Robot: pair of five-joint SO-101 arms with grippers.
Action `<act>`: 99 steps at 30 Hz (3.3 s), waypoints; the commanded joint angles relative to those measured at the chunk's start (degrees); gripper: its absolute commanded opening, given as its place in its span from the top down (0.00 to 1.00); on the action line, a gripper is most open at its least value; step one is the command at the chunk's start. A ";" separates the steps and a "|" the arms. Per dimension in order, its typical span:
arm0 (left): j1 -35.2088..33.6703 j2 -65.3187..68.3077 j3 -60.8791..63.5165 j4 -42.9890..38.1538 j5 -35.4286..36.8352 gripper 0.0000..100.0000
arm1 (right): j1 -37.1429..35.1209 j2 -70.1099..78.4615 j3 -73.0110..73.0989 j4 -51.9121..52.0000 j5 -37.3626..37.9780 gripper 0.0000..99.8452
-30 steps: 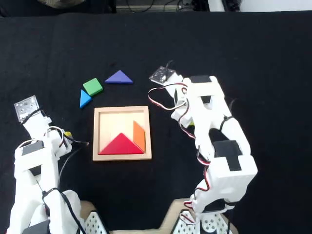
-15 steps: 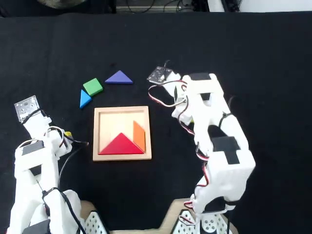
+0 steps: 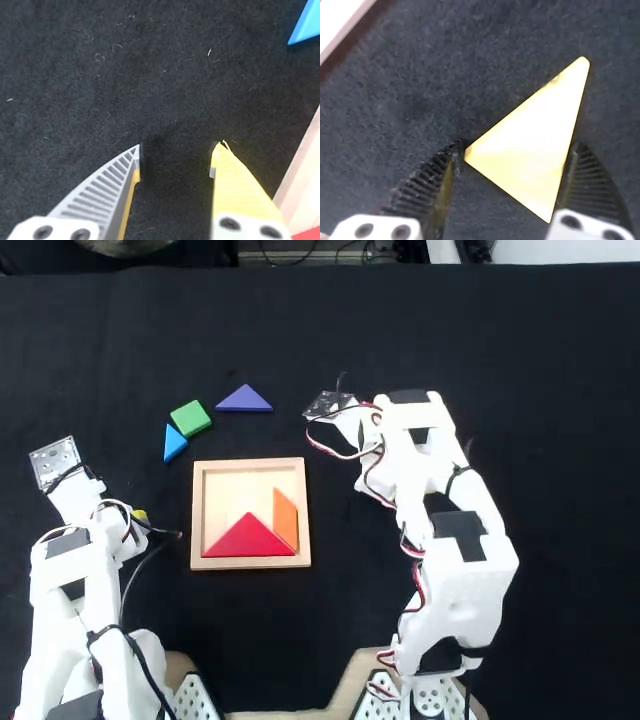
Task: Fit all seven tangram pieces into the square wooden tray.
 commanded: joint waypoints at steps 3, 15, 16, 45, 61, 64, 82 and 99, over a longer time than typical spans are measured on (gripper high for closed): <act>0.66 -0.97 -2.51 0.00 0.18 0.77 | 1.05 0.04 -1.36 1.14 3.69 0.81; 0.66 -0.97 -2.51 0.00 0.18 0.77 | 1.23 0.04 -1.71 -0.44 3.78 0.90; 0.66 -0.97 -2.51 0.00 0.18 0.77 | 1.14 0.04 -1.71 -0.44 3.78 0.91; 0.66 -0.97 -2.42 0.26 0.18 0.77 | -1.67 -13.05 4.26 -2.81 -16.79 0.99; 0.66 -0.97 -2.42 0.09 0.18 0.77 | -3.25 -7.87 -0.04 0.18 -20.66 0.75; 0.66 -0.97 -2.42 0.09 0.18 0.77 | -3.43 -12.70 0.22 1.76 -20.48 0.74; 0.66 -0.97 -2.42 0.09 0.18 0.77 | -5.89 -9.27 4.35 1.76 -10.02 0.69; 0.66 -0.97 -2.42 0.09 0.18 0.77 | -6.77 -12.62 7.16 -1.41 -9.85 0.72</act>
